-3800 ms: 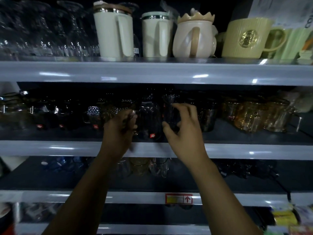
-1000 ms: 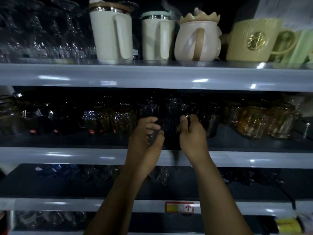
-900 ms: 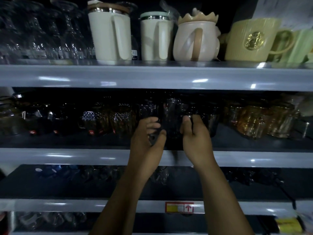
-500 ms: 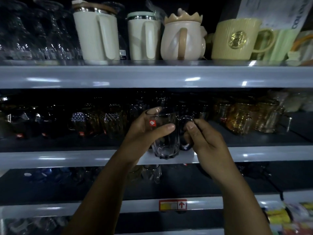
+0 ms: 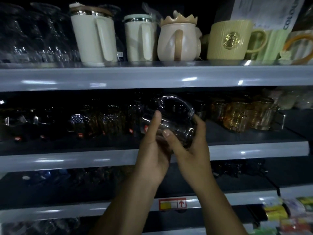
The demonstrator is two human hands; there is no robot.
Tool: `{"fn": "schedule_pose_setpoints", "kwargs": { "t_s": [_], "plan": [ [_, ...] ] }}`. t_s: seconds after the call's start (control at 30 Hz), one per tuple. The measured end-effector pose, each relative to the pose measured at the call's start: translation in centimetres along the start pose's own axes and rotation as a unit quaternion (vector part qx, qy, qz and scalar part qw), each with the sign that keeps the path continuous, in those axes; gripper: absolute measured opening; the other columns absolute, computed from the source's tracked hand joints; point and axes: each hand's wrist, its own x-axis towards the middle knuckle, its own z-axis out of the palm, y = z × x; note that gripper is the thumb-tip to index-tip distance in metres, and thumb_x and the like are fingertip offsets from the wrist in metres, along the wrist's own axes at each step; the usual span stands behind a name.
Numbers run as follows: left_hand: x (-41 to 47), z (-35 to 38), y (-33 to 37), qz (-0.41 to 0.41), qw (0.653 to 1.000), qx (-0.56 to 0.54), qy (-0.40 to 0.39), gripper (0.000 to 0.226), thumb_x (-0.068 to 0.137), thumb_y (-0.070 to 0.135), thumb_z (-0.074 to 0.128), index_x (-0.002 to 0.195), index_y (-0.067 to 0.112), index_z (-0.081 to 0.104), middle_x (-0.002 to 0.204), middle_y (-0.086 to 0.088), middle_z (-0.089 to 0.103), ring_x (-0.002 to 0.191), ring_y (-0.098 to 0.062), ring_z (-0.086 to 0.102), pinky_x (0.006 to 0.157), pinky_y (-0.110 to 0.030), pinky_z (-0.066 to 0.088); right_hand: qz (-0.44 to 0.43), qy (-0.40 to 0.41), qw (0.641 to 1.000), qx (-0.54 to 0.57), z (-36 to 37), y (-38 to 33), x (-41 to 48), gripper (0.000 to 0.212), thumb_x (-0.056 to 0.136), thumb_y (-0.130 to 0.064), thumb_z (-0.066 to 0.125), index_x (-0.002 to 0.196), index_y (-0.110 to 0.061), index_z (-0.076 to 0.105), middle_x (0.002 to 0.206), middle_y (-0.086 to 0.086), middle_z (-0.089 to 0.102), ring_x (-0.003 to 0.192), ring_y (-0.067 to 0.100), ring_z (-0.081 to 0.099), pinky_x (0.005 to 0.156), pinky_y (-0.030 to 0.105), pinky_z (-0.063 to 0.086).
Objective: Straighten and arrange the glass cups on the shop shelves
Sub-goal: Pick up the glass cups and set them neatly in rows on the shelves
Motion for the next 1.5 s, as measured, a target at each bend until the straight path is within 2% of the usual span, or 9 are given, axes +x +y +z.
{"fn": "schedule_pose_setpoints", "kwargs": {
  "t_s": [0.17, 0.33, 0.53, 0.7, 0.83, 1.07, 1.2, 1.4, 1.5],
  "plan": [
    [-0.1, -2.5, 1.8, 0.028, 0.99, 0.136, -0.036, 0.084, 0.073, 0.054, 0.083, 0.137, 0.006, 0.059, 0.136, -0.019, 0.063, 0.132, -0.03, 0.056, 0.116, -0.043, 0.037, -0.018, -0.025, 0.999, -0.012, -0.9, -1.1, 0.9, 0.058, 0.082, -0.03, 0.077, 0.131, -0.031, 0.047, 0.108, -0.037, 0.065, 0.102, -0.008, 0.065, 0.082, 0.014, 0.053],
    [-0.2, -5.0, 4.5, 0.121, 0.952, 0.276, 0.055, 0.053, 0.082, 0.055, 0.074, 0.118, 0.016, 0.069, 0.118, -0.002, 0.074, 0.115, -0.018, 0.068, 0.108, -0.042, 0.048, -0.013, -0.069, 0.992, -0.107, -2.9, -2.5, 3.9, 0.059, 0.075, -0.041, 0.084, 0.125, -0.034, 0.052, 0.101, -0.018, 0.072, 0.079, 0.003, 0.071, 0.067, 0.022, 0.057],
    [1.4, -7.7, 5.7, 0.281, 0.808, 0.5, 0.134, 0.027, 0.089, 0.019, 0.075, 0.114, 0.016, 0.064, 0.103, -0.004, 0.07, 0.089, -0.006, 0.068, 0.069, -0.016, 0.052, 0.017, -0.155, 0.937, -0.313, -2.9, -2.7, 9.1, 0.067, 0.065, -0.05, 0.09, 0.121, -0.033, 0.057, 0.103, -0.019, 0.068, 0.09, -0.001, 0.064, 0.079, 0.018, 0.049],
    [2.5, -8.8, 5.0, 0.303, 0.716, 0.622, 0.095, 0.054, 0.084, 0.019, 0.074, 0.134, 0.018, 0.053, 0.137, 0.002, 0.043, 0.112, -0.011, 0.056, 0.097, -0.042, 0.054, 0.029, -0.218, 0.886, -0.409, -0.8, -2.3, 12.1, 0.078, 0.061, -0.051, 0.092, 0.129, -0.029, 0.061, 0.123, -0.01, 0.064, 0.109, 0.01, 0.059, 0.093, 0.024, 0.047],
    [3.0, -8.4, 5.5, 0.318, 0.67, 0.666, 0.082, 0.064, 0.085, 0.017, 0.071, 0.144, 0.018, 0.046, 0.154, 0.004, 0.031, 0.131, -0.02, 0.048, 0.106, -0.042, 0.048, 0.046, -0.245, 0.848, -0.468, 0.5, -2.1, 13.8, 0.09, 0.057, -0.052, 0.092, 0.137, -0.026, 0.058, 0.135, -0.003, 0.062, 0.119, 0.019, 0.059, 0.102, 0.032, 0.05],
    [4.8, -8.1, 6.4, 0.31, 0.635, 0.704, 0.065, 0.071, 0.087, 0.018, 0.068, 0.152, 0.015, 0.04, 0.157, -0.005, 0.031, 0.134, -0.024, 0.048, 0.107, -0.041, 0.047, 0.077, -0.241, 0.856, -0.451, 1.5, -0.4, 14.4, 0.081, 0.06, -0.045, 0.092, 0.133, -0.026, 0.06, 0.12, -0.001, 0.067, 0.099, 0.022, 0.068, 0.083, 0.04, 0.062],
    [5.2, -8.4, 6.7, 0.32, 0.622, 0.712, 0.062, 0.066, 0.089, 0.016, 0.067, 0.15, 0.015, 0.043, 0.153, -0.002, 0.034, 0.124, -0.027, 0.055, 0.099, -0.044, 0.053, 0.025, -0.136, 0.888, -0.438, 1.6, 1.3, 12.0, 0.084, 0.072, -0.036, 0.088, 0.141, -0.014, 0.045, 0.135, 0.015, 0.053, 0.118, 0.033, 0.058, 0.1, 0.039, 0.051],
    [5.2, -8.9, 6.2, 0.345, 0.592, 0.725, 0.072, 0.066, 0.089, 0.011, 0.064, 0.152, 0.013, 0.042, 0.155, -0.007, 0.036, 0.135, -0.028, 0.047, 0.113, -0.042, 0.042, 0.016, -0.01, 0.92, -0.391, 3.5, 3.8, 6.1, 0.05, 0.091, -0.024, 0.074, 0.125, -0.004, 0.045, 0.111, 0.02, 0.066, 0.098, 0.035, 0.068, 0.076, 0.037, 0.057],
    [5.0, -8.9, 5.4, 0.329, 0.627, 0.7, 0.089, 0.067, 0.094, 0.008, 0.062, 0.155, 0.008, 0.035, 0.163, -0.006, 0.029, 0.146, -0.019, 0.035, 0.119, -0.028, 0.031, 0.037, -0.015, 0.92, -0.389, 4.3, 4.9, 5.6, 0.042, 0.095, -0.026, 0.068, 0.123, -0.003, 0.05, 0.11, 0.018, 0.068, 0.096, 0.033, 0.068, 0.072, 0.031, 0.053]
  ]
}}
